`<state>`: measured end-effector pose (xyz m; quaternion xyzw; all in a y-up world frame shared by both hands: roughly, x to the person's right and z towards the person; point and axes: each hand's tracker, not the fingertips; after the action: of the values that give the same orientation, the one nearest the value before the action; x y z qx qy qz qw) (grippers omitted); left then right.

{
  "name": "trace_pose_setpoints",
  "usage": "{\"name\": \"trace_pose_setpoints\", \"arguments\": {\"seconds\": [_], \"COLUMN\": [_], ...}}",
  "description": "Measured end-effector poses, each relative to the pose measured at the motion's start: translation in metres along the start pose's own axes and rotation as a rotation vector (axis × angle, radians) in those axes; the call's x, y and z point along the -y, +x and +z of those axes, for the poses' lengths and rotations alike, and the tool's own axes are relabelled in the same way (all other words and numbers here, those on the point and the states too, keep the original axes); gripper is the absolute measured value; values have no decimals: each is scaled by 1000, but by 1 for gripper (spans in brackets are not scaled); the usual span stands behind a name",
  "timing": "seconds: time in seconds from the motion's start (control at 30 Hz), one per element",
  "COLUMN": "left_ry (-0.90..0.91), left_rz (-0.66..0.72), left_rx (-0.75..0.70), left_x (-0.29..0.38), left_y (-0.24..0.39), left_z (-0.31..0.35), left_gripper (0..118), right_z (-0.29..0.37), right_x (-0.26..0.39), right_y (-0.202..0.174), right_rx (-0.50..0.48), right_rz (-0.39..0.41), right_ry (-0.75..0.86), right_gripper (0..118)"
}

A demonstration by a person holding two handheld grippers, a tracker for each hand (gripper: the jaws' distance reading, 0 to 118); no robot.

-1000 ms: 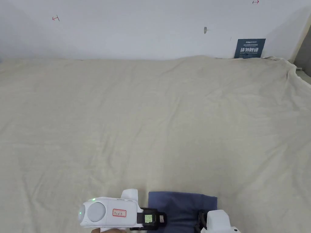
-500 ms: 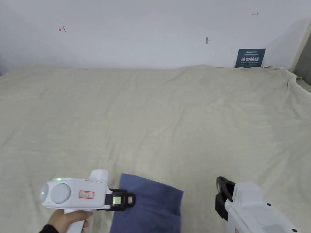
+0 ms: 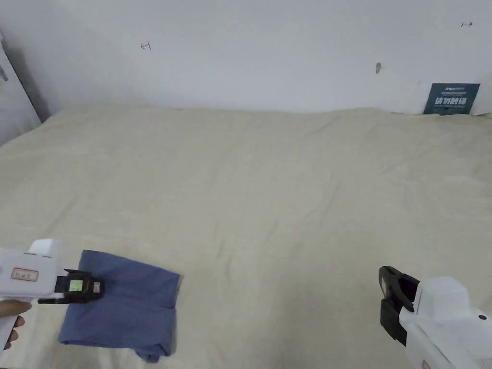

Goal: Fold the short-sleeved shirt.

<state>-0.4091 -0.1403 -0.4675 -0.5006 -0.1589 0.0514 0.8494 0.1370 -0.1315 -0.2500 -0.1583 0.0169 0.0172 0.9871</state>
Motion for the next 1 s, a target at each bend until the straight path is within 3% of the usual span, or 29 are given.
{"name": "trace_pose_setpoints", "arguments": {"seconds": [0.37, 0.53, 0.6, 0.7, 0.73, 0.77, 1.0], "left_ry": [-97, -108, -113, -83, -48, 2, 304], "left_rz": [210, 220, 241, 202, 189, 185, 160], "left_rx": [-153, -195, -232, -362, -387, -383, -300], "left_x": [15, 23, 20, 18, 18, 17, 5], "left_y": [-66, -66, -65, -51, -46, -40, 20], "left_z": [-50, -64, -63, -51, -44, -34, 46], "left_gripper": [26, 29, 43, 83, 101, 109, 112], "right_z": [-14, -7, -1, 5, 10, 14, 16], "right_x": [5, 7, 6, 0, -2, -4, -21], "right_y": [-7, -3, -1, 1, 3, 5, 3], "right_rx": [-31, -29, -27, -25, -25, -24, 16], "right_rz": [-8, -10, -9, -11, -13, -16, -28], "right_ry": [-55, -72, -74, -67, -63, -58, -13], "right_gripper": [0, 0, 0, 0, 0, 0, 0]}}
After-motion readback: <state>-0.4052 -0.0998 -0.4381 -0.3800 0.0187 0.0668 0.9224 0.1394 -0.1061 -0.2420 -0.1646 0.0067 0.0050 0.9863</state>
